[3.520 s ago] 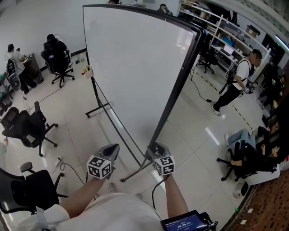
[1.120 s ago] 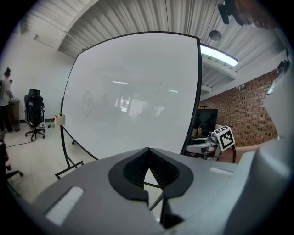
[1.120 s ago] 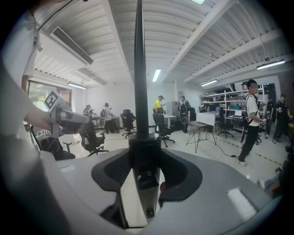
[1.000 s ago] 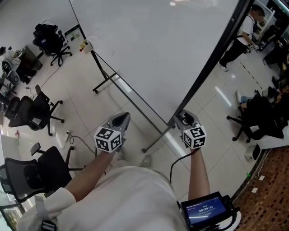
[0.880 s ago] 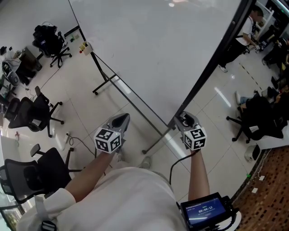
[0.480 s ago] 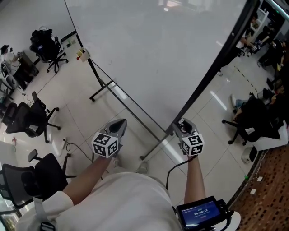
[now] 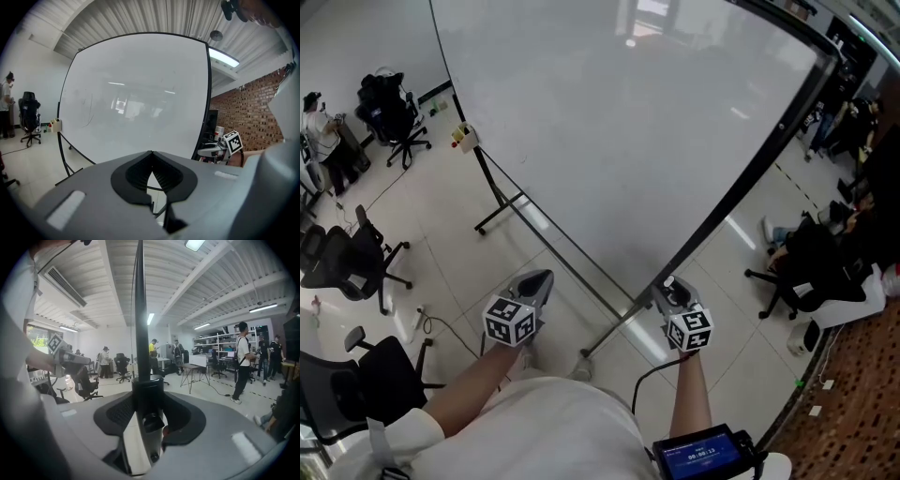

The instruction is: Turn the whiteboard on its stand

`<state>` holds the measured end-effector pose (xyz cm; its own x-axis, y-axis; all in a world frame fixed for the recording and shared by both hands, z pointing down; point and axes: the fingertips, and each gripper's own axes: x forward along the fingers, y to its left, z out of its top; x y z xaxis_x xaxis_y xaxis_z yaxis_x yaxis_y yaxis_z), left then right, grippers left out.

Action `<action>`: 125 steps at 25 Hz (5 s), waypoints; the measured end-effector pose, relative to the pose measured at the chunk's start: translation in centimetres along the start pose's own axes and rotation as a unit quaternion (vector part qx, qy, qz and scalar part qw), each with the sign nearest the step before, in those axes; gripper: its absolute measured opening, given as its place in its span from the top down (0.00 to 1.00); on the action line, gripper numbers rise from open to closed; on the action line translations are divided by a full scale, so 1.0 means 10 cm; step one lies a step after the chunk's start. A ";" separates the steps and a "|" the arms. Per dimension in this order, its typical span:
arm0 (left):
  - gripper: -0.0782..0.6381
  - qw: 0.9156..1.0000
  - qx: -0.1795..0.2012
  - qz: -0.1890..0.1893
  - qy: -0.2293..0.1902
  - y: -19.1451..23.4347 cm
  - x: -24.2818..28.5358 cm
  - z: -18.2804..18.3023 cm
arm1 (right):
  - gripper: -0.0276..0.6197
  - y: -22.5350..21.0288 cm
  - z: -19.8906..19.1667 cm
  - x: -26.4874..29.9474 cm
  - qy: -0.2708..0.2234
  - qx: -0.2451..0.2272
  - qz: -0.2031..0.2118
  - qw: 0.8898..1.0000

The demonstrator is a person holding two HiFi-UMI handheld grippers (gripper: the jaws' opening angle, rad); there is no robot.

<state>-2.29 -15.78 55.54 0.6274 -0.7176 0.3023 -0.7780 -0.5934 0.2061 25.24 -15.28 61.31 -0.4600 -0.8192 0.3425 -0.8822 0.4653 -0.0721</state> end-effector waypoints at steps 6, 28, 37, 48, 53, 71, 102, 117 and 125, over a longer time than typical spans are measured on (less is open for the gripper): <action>0.87 1.000 0.001 -0.001 0.000 0.00 0.05 -0.01 | 0.66 -0.10 -0.06 -0.13 -0.002 0.003 -0.008 1.000; 0.87 1.000 0.008 -0.002 -0.004 0.02 0.19 0.06 | 0.67 -0.28 -0.17 -0.42 -0.006 -0.003 -0.002 1.000; 0.87 1.000 0.010 0.000 0.000 0.04 0.12 0.04 | 0.67 -0.30 -0.18 -0.47 -0.010 -0.002 -0.003 1.000; 0.87 1.000 0.012 0.005 0.007 0.08 0.09 0.02 | 0.67 -0.34 -0.16 -0.52 -0.012 -0.002 -0.006 1.000; 0.87 1.000 0.012 0.002 0.007 0.01 0.09 0.03 | 0.67 -0.34 -0.14 -0.55 -0.012 -0.006 -0.003 1.000; 0.87 0.998 0.028 -0.057 0.021 -0.15 0.07 0.02 | 0.67 -0.39 -0.04 -0.63 -0.038 0.002 -0.012 0.999; 0.87 0.999 -0.004 0.031 -0.010 -0.71 0.11 -0.04 | 0.67 -0.59 -0.21 -0.78 -0.011 -0.003 0.013 1.000; 0.87 1.000 0.004 0.023 0.008 -0.90 0.19 -0.19 | 0.67 -0.95 -0.47 -1.47 -0.006 0.011 -0.010 1.000; 0.87 1.000 0.027 0.007 0.006 -0.99 0.32 0.00 | 0.67 -1.06 -0.46 -1.63 -0.017 0.016 -0.020 1.000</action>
<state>7.39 -12.21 54.50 0.6155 -0.7220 0.3160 -0.7840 -0.6020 0.1514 42.50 -5.31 60.77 -0.4261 -0.8482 0.3146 -0.9029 0.4204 -0.0895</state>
